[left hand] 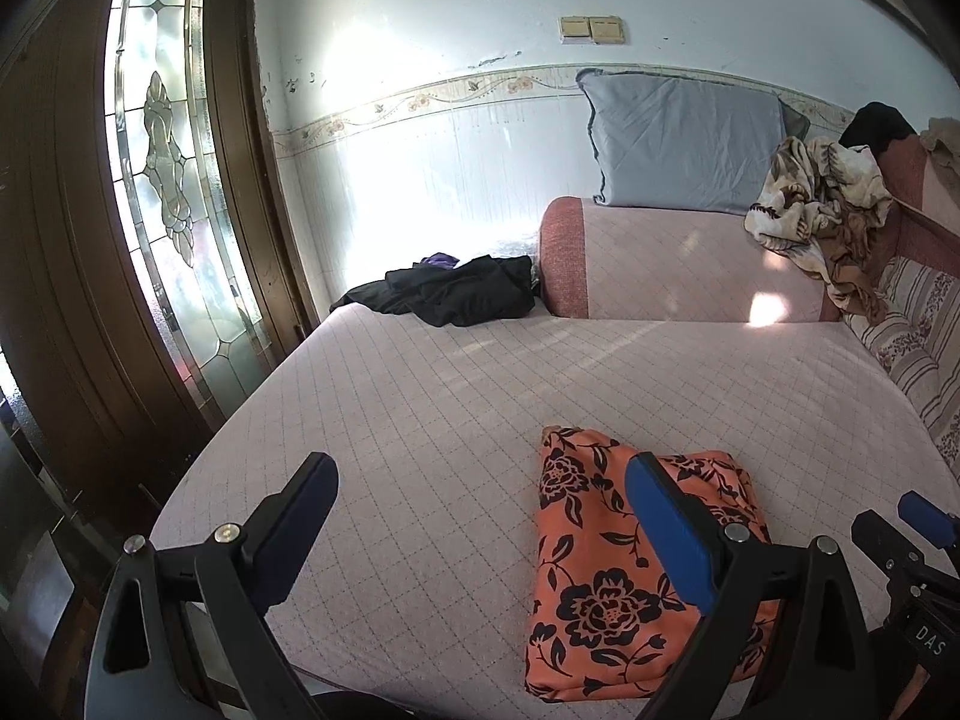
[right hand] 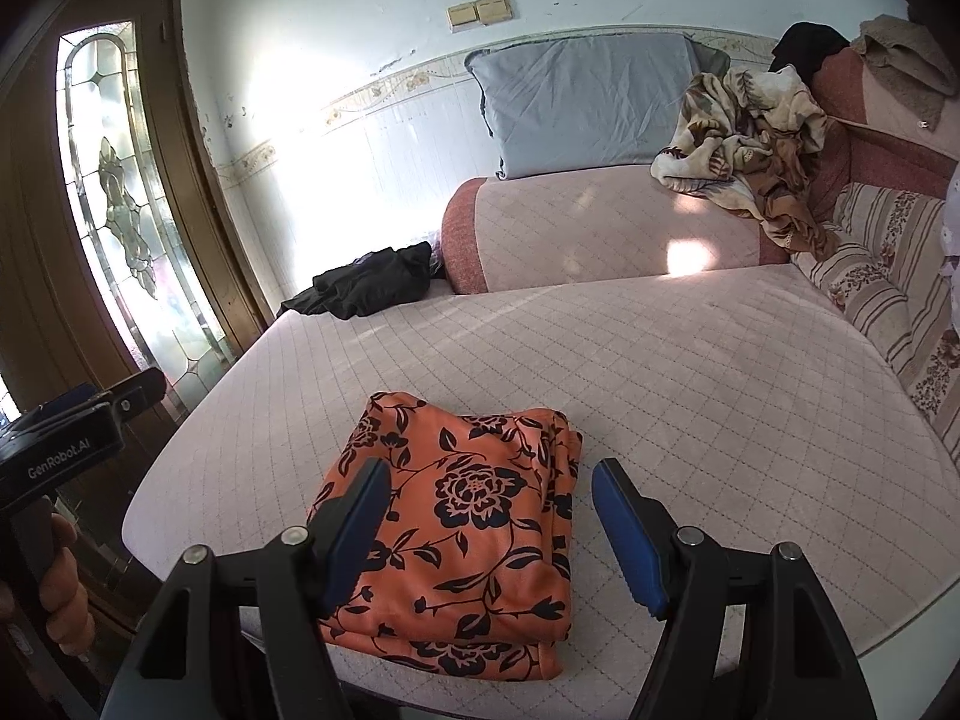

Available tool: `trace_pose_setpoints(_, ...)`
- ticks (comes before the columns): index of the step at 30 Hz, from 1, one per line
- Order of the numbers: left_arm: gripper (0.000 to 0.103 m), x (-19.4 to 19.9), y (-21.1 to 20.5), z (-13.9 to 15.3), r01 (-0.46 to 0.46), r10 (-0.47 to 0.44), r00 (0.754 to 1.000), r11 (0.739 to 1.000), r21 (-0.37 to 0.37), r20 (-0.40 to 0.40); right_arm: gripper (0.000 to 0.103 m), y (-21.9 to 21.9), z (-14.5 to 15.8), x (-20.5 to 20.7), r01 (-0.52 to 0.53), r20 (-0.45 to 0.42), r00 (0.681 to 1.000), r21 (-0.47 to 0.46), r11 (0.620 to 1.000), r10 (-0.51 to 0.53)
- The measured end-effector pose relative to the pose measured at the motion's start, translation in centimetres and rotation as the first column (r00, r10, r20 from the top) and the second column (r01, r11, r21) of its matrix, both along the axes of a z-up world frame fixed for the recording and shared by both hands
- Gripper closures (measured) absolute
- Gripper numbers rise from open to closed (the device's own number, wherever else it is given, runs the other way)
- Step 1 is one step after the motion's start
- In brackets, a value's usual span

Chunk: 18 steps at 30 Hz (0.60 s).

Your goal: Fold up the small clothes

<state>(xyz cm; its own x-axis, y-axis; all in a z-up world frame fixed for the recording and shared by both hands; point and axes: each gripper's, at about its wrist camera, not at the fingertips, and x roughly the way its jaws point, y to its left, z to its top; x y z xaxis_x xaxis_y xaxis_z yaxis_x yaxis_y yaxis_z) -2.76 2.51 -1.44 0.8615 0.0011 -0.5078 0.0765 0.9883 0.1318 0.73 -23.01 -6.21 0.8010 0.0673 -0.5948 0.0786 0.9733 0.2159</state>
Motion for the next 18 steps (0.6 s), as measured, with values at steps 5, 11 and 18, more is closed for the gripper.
trace_pose_setpoints(5, 0.006, -0.18, 0.33, 0.14, -0.019, 0.019, 1.000, 1.000, 0.015, 0.021, 0.030, 0.04, -0.07, 0.06, 0.001, 0.000, 1.000, 0.004, 1.000, -0.001)
trace_pose_setpoints(11, 0.006, -0.40, 0.60, 0.30, -0.018, 0.017, 1.000, 1.000, 0.012, 0.026, 0.030, 0.01, 0.17, 0.05, 0.003, 0.008, 1.000, -0.001, 1.000, -0.003)
trace_pose_setpoints(18, 0.006, -0.44, 0.59, 0.21, 0.005, -0.005, 1.000, 1.000, 0.014, 0.013, 0.030, 0.27, 0.46, 0.21, -0.001, 0.013, 1.000, -0.008, 1.000, 0.001)
